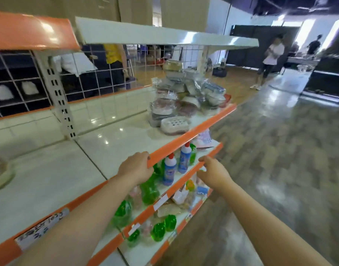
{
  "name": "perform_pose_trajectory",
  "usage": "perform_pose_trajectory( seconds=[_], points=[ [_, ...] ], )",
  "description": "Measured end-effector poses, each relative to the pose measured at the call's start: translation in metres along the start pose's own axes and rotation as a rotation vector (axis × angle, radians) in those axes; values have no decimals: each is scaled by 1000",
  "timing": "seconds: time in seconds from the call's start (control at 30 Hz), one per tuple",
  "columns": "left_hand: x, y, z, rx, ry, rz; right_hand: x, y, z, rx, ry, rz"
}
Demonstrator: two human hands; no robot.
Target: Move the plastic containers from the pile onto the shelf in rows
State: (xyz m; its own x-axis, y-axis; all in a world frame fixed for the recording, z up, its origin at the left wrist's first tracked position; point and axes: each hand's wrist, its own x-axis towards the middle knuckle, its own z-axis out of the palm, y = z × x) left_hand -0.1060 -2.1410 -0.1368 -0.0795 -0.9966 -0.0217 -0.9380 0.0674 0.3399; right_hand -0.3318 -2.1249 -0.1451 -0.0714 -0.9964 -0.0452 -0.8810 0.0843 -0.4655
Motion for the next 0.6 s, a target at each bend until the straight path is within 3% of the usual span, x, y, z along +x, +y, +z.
perform_pose_trajectory(
  seconds=[0.27,0.6],
  points=[
    [113,25,-6,-182,146,-61,111,5,-20,-12,22,-51],
    [227,31,-8,-272,160,-197,227,2,-33,102,-57,-112]
  ],
)
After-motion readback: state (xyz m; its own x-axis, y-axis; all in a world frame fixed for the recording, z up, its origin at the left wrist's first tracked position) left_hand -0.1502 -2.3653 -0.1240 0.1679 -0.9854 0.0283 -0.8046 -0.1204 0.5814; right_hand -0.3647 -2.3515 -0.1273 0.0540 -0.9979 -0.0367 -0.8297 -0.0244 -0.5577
